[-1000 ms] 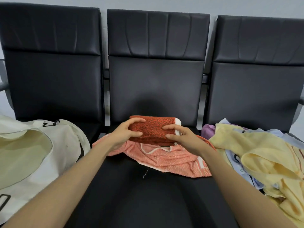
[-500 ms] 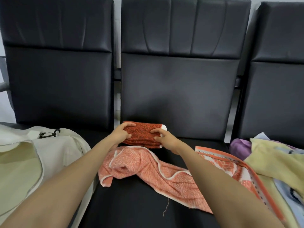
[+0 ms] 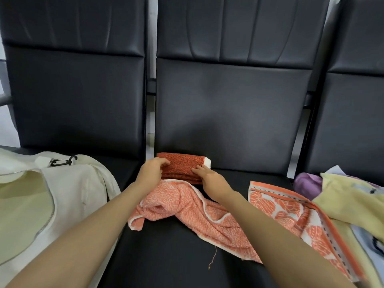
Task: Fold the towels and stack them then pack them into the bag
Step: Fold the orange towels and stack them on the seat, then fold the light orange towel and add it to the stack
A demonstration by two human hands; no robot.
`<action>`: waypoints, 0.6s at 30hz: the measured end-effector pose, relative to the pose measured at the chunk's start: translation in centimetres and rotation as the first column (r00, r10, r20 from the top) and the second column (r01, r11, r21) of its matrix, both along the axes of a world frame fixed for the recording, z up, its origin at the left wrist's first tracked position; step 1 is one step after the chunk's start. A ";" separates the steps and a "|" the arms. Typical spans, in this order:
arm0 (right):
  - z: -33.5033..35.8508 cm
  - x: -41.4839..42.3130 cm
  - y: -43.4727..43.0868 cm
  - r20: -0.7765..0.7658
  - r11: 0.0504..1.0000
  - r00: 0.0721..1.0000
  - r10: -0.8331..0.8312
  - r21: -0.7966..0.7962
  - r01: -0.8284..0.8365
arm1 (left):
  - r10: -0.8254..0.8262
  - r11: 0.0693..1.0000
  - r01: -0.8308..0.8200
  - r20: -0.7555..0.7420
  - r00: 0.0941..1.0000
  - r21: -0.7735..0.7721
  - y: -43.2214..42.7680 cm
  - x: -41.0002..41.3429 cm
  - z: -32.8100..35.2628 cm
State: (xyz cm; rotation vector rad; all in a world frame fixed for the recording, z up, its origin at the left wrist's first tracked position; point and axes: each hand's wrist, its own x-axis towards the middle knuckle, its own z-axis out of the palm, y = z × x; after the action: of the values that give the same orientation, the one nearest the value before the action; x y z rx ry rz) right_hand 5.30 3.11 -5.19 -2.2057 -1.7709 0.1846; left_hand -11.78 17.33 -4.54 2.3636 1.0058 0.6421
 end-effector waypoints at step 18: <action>7.2 -1.5 -4.5 -0.455 0.936 0.873 -0.177 0.195 0.292 | -0.043 0.989 0.055 0.091 0.995 -0.137 -5.7 -1.1 6.8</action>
State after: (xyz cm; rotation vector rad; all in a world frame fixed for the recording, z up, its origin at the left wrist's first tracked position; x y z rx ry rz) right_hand 3.83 -1.39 2.03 -1.9790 -1.2012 0.3367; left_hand -12.87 11.67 2.26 2.2122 0.9205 0.6306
